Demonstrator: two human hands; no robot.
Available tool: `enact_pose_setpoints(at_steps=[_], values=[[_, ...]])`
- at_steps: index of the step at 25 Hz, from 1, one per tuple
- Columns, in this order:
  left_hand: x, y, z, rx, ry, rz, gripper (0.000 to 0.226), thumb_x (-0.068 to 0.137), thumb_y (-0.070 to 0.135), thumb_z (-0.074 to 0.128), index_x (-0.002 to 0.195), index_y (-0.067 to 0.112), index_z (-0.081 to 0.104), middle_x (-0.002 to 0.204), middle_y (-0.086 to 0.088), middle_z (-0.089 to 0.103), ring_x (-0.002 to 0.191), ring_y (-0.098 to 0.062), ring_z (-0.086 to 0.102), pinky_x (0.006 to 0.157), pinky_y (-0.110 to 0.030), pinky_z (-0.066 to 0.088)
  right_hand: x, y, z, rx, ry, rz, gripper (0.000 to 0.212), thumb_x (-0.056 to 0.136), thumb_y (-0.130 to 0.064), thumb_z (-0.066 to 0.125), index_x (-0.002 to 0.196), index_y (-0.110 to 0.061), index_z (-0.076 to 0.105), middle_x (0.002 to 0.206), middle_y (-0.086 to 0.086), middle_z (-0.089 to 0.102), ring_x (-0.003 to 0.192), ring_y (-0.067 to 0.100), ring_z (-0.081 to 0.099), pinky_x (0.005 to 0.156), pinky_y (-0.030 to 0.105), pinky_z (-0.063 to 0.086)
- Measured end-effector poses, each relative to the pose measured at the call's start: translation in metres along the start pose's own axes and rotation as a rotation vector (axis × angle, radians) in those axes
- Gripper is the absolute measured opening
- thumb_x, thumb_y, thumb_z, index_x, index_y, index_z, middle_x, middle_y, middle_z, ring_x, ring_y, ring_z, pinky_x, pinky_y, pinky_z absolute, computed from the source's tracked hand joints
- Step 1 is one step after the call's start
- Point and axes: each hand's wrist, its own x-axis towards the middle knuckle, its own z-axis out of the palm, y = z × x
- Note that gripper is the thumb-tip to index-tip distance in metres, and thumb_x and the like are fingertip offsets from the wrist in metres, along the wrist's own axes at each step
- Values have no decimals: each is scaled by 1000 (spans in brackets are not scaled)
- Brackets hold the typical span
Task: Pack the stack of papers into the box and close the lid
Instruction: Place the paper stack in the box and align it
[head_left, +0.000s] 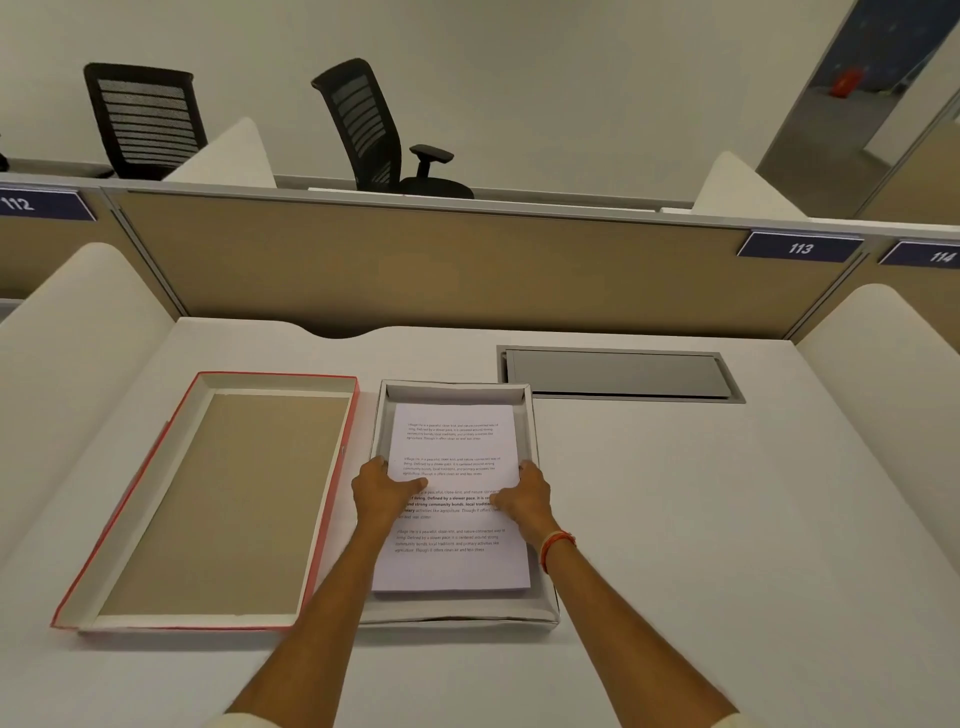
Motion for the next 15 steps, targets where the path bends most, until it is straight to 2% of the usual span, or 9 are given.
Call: enact_pose_setpoints(at_steps=[2, 9, 12, 14, 15], values=[[-1, -1, 2, -9, 8, -7, 58, 69, 21, 89, 114, -1, 59, 123, -19, 68, 105, -36, 68, 89, -43, 56, 0, 0, 0, 2, -4, 1, 48, 78, 2, 73, 117, -6, 47, 120, 14, 60, 93, 19, 56, 73, 24, 51], [-5, 4, -4, 81, -60, -7, 57, 72, 25, 86, 114, -1, 57, 122, -20, 66, 107, -36, 67, 89, -43, 56, 0, 1, -1, -43, -11, -23, 49, 79, 0, 72, 120, -6, 45, 122, 14, 58, 103, 25, 59, 84, 30, 53], [-20, 19, -12, 183, -40, 113, 55, 76, 27, 83, 117, 1, 57, 123, -17, 67, 108, -34, 66, 85, -38, 55, 3, -4, -3, -81, -12, -47, 42, 82, -4, 70, 116, -5, 45, 120, 16, 59, 92, 19, 57, 78, 26, 53], [-38, 32, -18, 52, -71, 99, 60, 78, 30, 81, 126, 2, 57, 129, -14, 65, 112, -31, 66, 89, -35, 52, 7, -14, -7, -118, 9, -98, 41, 84, -8, 70, 118, -6, 47, 121, 15, 60, 92, 18, 58, 71, 21, 51], [-47, 38, -20, -104, -156, -9, 64, 78, 31, 81, 130, 2, 55, 131, -15, 64, 112, -30, 66, 94, -36, 52, 11, -20, -9, -142, 23, -148, 42, 85, -10, 70, 120, -6, 48, 123, 14, 60, 95, 19, 60, 69, 18, 50]])
